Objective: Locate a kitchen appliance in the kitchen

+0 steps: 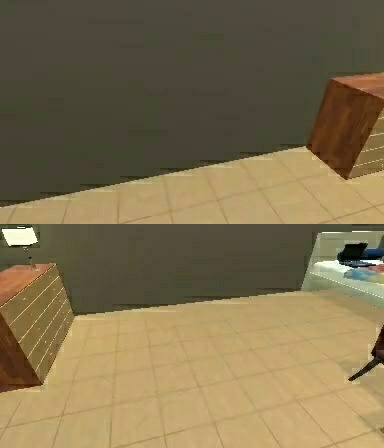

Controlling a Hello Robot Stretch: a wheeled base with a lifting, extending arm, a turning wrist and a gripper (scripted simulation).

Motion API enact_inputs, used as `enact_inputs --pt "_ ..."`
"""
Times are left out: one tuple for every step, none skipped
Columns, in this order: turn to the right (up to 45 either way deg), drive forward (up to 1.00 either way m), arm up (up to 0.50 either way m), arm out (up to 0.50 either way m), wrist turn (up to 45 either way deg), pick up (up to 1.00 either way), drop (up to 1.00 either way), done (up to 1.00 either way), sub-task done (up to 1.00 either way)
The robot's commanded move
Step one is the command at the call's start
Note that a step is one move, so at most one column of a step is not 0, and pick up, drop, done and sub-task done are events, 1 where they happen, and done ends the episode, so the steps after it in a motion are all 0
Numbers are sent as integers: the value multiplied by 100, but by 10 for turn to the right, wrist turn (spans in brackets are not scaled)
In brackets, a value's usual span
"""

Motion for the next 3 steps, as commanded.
enact_inputs --pt "-450 0 0 0 0 0 0 0 0" --pt "-450 0 0 0 0 0 0 0 0" --pt "-90 0 0 0 0 0 0 0 0"
